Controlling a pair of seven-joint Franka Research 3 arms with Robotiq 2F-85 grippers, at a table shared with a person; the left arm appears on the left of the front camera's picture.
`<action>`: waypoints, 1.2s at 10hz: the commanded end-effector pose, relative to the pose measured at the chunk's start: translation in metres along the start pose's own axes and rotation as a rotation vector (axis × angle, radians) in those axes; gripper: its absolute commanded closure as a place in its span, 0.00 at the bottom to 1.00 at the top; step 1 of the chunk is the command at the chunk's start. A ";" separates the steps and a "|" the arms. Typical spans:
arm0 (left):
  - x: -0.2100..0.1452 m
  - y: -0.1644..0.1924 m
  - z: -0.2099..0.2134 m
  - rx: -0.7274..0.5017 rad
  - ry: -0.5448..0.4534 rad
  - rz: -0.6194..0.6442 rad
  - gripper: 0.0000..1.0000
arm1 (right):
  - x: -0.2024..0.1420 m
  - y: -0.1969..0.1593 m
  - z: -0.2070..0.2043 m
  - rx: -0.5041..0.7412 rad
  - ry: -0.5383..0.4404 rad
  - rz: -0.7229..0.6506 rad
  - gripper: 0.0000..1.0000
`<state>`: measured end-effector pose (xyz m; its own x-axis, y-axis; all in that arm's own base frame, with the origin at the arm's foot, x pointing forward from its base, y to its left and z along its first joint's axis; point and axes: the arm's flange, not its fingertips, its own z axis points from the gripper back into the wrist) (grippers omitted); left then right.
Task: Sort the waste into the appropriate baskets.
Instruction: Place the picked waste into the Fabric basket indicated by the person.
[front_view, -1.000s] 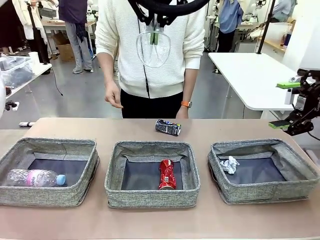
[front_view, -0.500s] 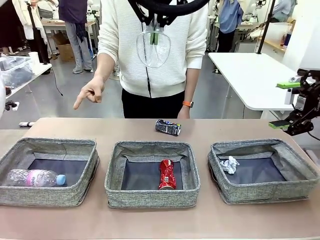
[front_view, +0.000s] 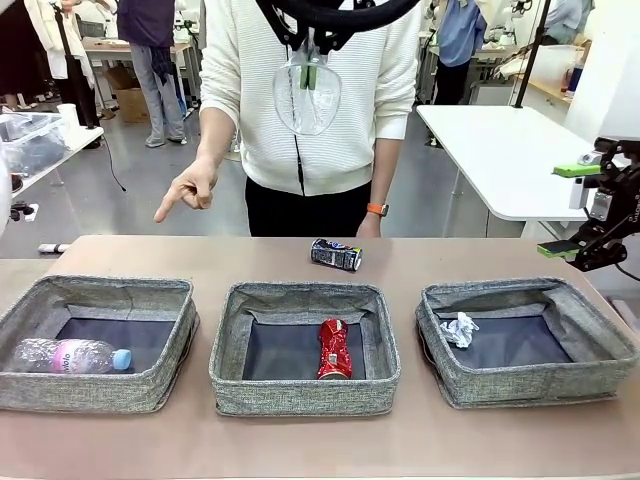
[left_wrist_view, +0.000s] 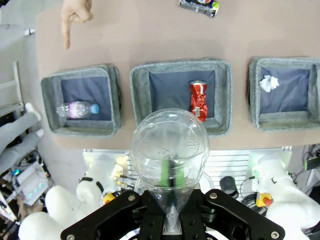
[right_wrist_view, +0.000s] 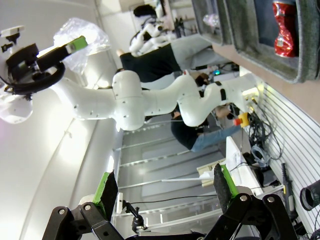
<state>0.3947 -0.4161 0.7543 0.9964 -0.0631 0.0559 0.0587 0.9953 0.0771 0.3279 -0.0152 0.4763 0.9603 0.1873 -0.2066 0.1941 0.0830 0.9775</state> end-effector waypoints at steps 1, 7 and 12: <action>-0.003 0.001 0.002 -0.003 -0.003 0.014 0.99 | -0.001 0.006 0.000 0.009 0.000 -0.020 0.00; -0.052 0.216 -0.128 -0.129 0.101 0.041 0.99 | -0.001 0.006 0.000 0.009 0.000 -0.020 0.00; -0.130 0.350 -0.236 -0.033 0.599 0.423 0.99 | -0.001 0.006 0.000 0.009 0.000 -0.020 0.00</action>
<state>0.4640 -0.1399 0.7303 0.8730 0.3205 -0.3676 -0.3303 0.9431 0.0378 0.3280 -0.0154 0.4765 0.9603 0.1873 -0.2067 0.1942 0.0832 0.9774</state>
